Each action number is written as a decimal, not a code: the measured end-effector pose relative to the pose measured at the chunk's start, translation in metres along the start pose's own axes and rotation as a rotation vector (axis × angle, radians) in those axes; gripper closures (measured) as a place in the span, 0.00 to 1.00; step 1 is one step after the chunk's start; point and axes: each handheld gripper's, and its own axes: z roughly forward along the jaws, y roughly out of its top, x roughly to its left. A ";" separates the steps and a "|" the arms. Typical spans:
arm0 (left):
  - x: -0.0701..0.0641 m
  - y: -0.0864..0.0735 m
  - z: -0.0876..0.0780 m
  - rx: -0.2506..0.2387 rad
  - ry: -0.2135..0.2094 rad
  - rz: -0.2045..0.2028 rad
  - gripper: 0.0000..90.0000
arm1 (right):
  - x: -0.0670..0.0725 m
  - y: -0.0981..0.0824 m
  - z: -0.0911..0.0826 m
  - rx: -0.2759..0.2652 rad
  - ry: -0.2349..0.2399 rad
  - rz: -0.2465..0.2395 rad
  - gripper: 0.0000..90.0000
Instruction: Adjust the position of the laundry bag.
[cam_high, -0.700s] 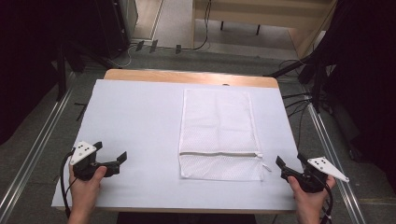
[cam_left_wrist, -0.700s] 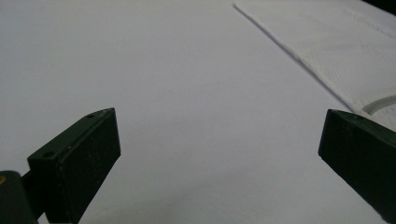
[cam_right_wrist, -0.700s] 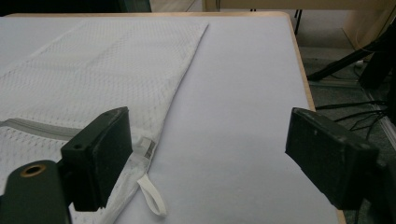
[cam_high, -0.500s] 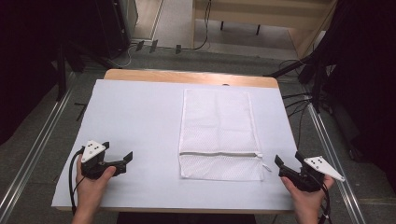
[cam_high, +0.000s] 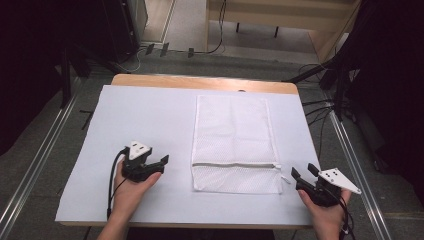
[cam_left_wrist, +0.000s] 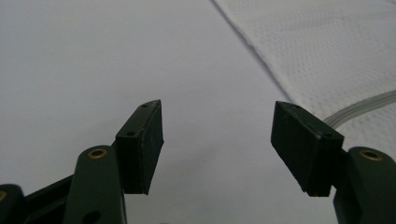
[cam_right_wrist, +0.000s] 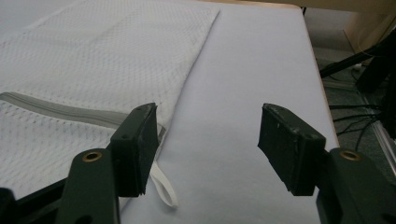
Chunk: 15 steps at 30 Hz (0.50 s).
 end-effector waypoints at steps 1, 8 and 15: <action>-0.004 0.005 0.006 0.008 -0.003 0.003 0.42 | 0.000 0.000 0.000 -0.004 0.010 0.003 0.43; -0.027 0.030 0.045 0.073 -0.092 -0.047 0.56 | 0.000 0.000 0.002 -0.005 0.045 0.017 0.45; -0.043 0.034 0.067 0.117 -0.073 -0.038 0.55 | 0.001 -0.001 0.002 -0.003 0.053 0.011 0.45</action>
